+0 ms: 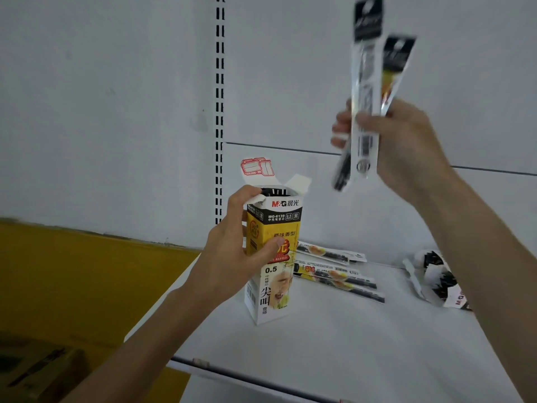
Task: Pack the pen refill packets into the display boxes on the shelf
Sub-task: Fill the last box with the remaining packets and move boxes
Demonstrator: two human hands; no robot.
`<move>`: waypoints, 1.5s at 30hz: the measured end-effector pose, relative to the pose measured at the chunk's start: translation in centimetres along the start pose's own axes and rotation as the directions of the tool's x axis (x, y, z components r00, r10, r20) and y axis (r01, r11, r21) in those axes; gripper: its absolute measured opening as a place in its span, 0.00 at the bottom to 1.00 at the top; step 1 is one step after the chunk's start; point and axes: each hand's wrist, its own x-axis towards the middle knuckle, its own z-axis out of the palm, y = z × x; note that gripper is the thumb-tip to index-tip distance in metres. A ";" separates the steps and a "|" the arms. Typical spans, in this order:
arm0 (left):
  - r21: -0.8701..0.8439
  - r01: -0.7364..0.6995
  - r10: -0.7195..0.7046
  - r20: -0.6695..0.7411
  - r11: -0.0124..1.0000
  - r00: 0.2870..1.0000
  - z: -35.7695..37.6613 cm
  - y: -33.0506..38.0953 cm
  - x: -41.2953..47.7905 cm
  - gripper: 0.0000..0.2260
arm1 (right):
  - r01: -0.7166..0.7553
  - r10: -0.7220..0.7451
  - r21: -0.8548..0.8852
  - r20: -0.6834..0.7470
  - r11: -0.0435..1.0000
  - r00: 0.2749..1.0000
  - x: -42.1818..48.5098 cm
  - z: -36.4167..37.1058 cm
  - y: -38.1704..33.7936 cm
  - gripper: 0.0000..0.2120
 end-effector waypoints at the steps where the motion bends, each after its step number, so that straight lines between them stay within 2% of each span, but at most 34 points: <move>1: 0.002 -0.002 0.002 0.004 1.000 1.000 0.0 0.0 0.0 0.28 | 0.063 -0.063 0.080 0.000 0.995 0.998 0.2 0.6 -1.0 0.08; 3: 0.012 0.002 -0.002 0.012 1.000 1.000 0.0 0.1 0.2 0.28 | 0.137 -0.139 0.191 -0.003 0.972 0.990 0.5 2.1 -1.9 0.08; 5: 0.015 0.005 -0.005 0.018 1.000 1.000 0.1 0.2 0.2 0.27 | 0.127 -0.138 0.218 0.034 0.968 0.990 0.7 3.5 -1.6 0.08; 8: 0.006 -0.003 0.003 0.021 1.000 1.000 0.0 0.2 0.1 0.26 | 0.012 -0.026 0.133 0.105 0.991 0.994 0.6 5.2 0.3 0.09; 13: 0.023 0.018 -0.018 0.034 1.000 0.999 -0.2 0.4 0.1 0.28 | -0.132 0.120 0.081 0.139 0.988 0.983 0.4 5.4 3.5 0.08; 16: 0.031 0.030 -0.031 0.040 0.999 0.999 -0.2 0.3 0.1 0.27 | -0.230 0.246 -0.093 0.257 0.969 0.935 0.4 4.5 4.4 0.08; 19: 0.038 0.033 -0.034 0.038 0.999 0.999 -0.1 0.4 0.1 0.27 | -0.199 0.293 -0.277 0.356 0.940 0.888 0.1 3.8 4.5 0.08; 24: 0.027 0.019 -0.019 0.012 0.999 1.000 0.0 0.4 0.2 0.27 | -0.166 0.167 -0.028 0.276 0.986 0.947 -0.5 4.2 5.5 0.08; 29: 0.034 -0.003 0.003 0.011 0.999 1.000 0.3 0.5 0.3 0.27 | -0.263 0.283 -0.110 0.237 0.958 0.929 -1.6 4.2 7.2 0.11; 34: 0.034 -0.015 0.013 0.035 0.999 0.999 0.3 0.6 0.3 0.28 | -0.307 0.395 -0.284 0.341 0.908 0.853 -1.2 3.0 6.6 0.14; 37: 0.026 -0.014 0.012 0.057 1.000 0.998 0.4 0.7 0.3 0.27 | -0.297 0.385 -0.275 0.367 0.915 0.847 -0.6 2.4 5.6 0.20; 41: 0.045 -0.011 0.007 0.077 0.999 0.997 0.3 0.7 0.6 0.28 | -0.190 0.311 -0.356 0.325 0.915 0.893 -0.1 2.7 4.0 0.15; 45: 0.059 -0.023 0.016 0.120 0.998 0.993 0.5 1.0 1.0 0.27 | -0.052 0.253 -0.483 0.363 0.874 0.897 0.3 3.8 2.5 0.10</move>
